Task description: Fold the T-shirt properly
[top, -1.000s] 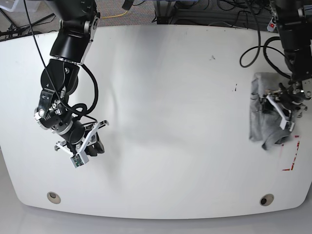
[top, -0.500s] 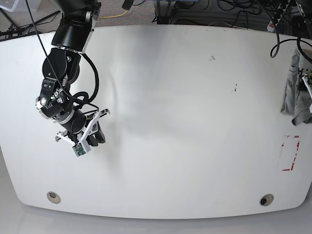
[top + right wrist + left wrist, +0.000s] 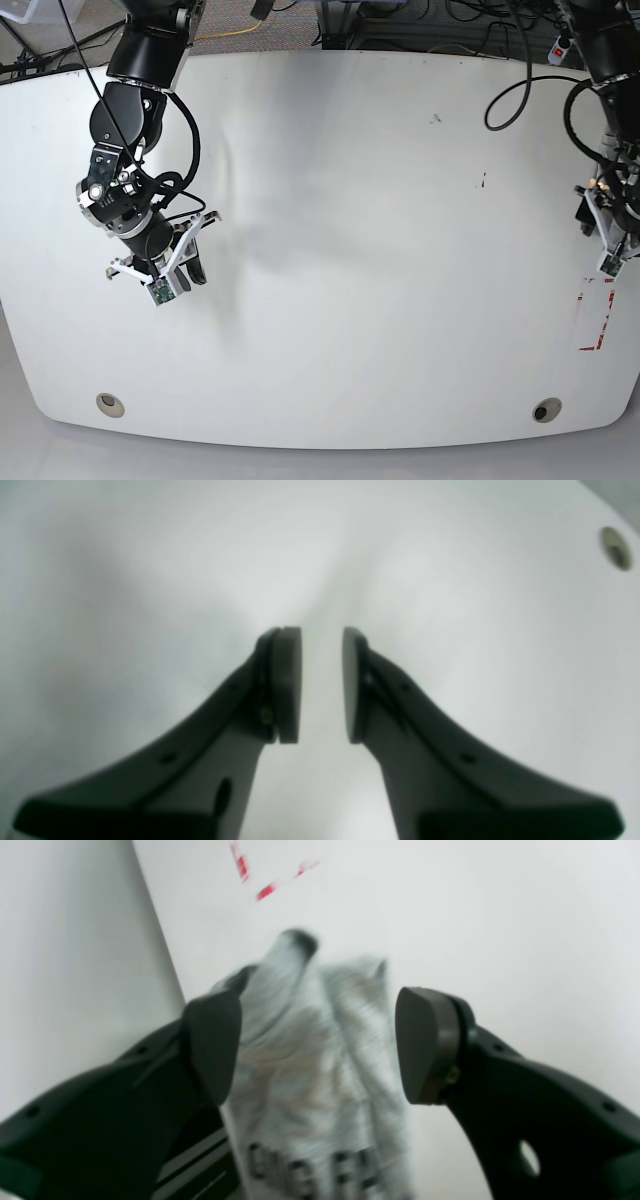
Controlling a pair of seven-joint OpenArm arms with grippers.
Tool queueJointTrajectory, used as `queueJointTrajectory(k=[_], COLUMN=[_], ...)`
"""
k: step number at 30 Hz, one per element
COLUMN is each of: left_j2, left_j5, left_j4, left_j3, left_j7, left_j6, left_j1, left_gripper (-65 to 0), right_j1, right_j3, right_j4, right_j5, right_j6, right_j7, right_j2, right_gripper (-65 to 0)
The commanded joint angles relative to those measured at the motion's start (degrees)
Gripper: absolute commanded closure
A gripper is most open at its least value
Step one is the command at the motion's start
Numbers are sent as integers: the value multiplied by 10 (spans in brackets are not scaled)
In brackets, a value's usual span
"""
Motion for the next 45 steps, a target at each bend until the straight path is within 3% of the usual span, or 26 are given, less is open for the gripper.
queueJointTrajectory(k=[1,5,8,11,15,18,20,26,35,43,45], left_j2=[73,166,220,243,266,282,289,308,308,302,288], left_j5=[41,72,72,71,69,69,68,67,67,67,67], left_j4=[69,92,93,93,94,95,96,124,208,179,154], left_j3=[-6,-6,2,25,59,79,88,107,151,151,151], left_j7=[-57,-189,-271,-325,-416,-472,-504,-560,-561,-559,-559], left_j6=[54,119,168,217,288,317,324,324,324,324,324], left_j1=[-7,38,73,115,189,242,282,409,613,716,722], left_gripper=[-444,-446,-446,-446,-446,-446,-446,-446,-446,-444,-444], right_j1=[-12,-55,-88,-122,-182,-223,-251,-350,-500,-630,-664], right_j3=[2,3,6,7,7,12,30,58,90,92,88], right_j4=[7,-21,-34,-43,-60,-72,-74,-68,-31,-31,-33], right_j5=[-69,-144,-161,-161,-161,-160,-157,-63,16,72,79], right_j6=[-1,-1,-1,-2,-39,-56,-60,-62,-62,-59,-59], right_j7=[104,244,321,377,444,481,502,517,519,519,519], right_j2=[3,2,5,7,7,7,4,7,2,2,0], right_gripper=[-130,-130,-130,-130,-130,-130,-130,-130,-130,-130,-130])
